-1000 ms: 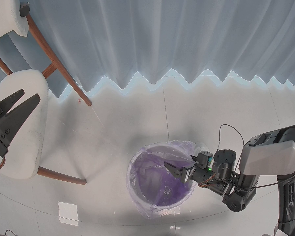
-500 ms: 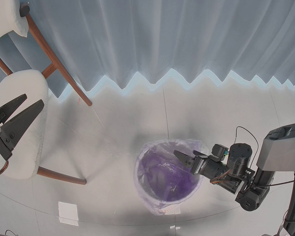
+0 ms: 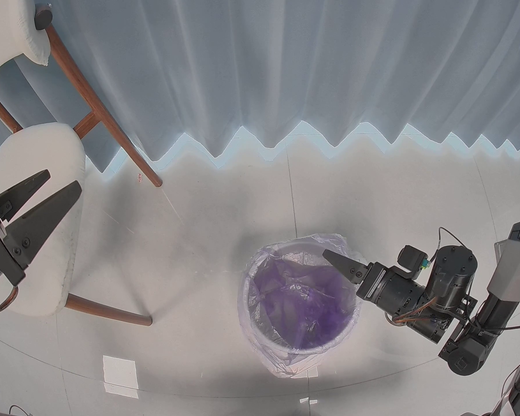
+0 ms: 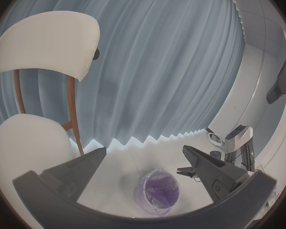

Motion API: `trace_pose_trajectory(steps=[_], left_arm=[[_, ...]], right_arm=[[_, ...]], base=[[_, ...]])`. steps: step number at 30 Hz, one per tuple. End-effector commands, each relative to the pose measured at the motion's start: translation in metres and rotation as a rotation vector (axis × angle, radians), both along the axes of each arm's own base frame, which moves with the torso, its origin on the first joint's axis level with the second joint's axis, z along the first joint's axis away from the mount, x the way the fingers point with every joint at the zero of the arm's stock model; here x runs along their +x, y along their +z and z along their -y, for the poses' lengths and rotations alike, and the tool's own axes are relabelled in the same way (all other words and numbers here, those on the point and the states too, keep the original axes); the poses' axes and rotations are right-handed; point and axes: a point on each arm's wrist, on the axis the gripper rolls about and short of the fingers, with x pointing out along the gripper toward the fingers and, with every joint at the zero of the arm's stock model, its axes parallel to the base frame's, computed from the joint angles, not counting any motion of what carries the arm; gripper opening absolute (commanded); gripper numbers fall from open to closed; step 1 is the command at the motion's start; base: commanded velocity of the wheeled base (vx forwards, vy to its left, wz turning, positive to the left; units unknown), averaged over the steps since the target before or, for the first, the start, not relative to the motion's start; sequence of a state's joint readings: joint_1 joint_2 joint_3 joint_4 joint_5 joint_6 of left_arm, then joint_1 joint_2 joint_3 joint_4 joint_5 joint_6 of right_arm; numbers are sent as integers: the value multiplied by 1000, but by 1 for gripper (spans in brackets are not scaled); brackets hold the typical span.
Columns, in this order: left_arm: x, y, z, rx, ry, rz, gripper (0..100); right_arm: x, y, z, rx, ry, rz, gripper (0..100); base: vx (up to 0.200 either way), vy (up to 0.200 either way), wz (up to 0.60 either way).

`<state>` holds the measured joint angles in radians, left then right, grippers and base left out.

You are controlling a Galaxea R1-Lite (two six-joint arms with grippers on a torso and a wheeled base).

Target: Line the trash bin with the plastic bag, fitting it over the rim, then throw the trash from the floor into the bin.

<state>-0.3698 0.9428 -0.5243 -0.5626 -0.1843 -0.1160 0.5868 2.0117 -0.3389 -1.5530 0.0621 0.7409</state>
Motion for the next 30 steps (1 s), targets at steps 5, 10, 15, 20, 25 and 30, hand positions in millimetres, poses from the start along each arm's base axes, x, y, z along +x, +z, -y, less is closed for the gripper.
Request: trace_pose_trajectory(steps=[5,10,15,20,25,30], left_arm=[[11,-19,4,35,6,-97,100],[24,-40,10,65,-13,-222,100],[61,-70,31,-15,-74,-452,100],[75,-72,38,-233,-144,-542,100],[83,-88,41,-226,-194,-623,100],[92,-101,41,-215,-170,-678,100]], right_arm=[[-32,25,33,64,-71,9,100],[-78,33,62,156,-141,-60,100],[-91,54,78,536,-281,-164,100],[-86,53,89,579,-362,-165,100],[-82,56,102,741,-445,-197,100],[-78,53,105,757,-434,-225,100]], base=[[0,0,0],[0,0,0],[0,0,0],[0,0,0],[-200,-200,0],[-200,-200,0]])
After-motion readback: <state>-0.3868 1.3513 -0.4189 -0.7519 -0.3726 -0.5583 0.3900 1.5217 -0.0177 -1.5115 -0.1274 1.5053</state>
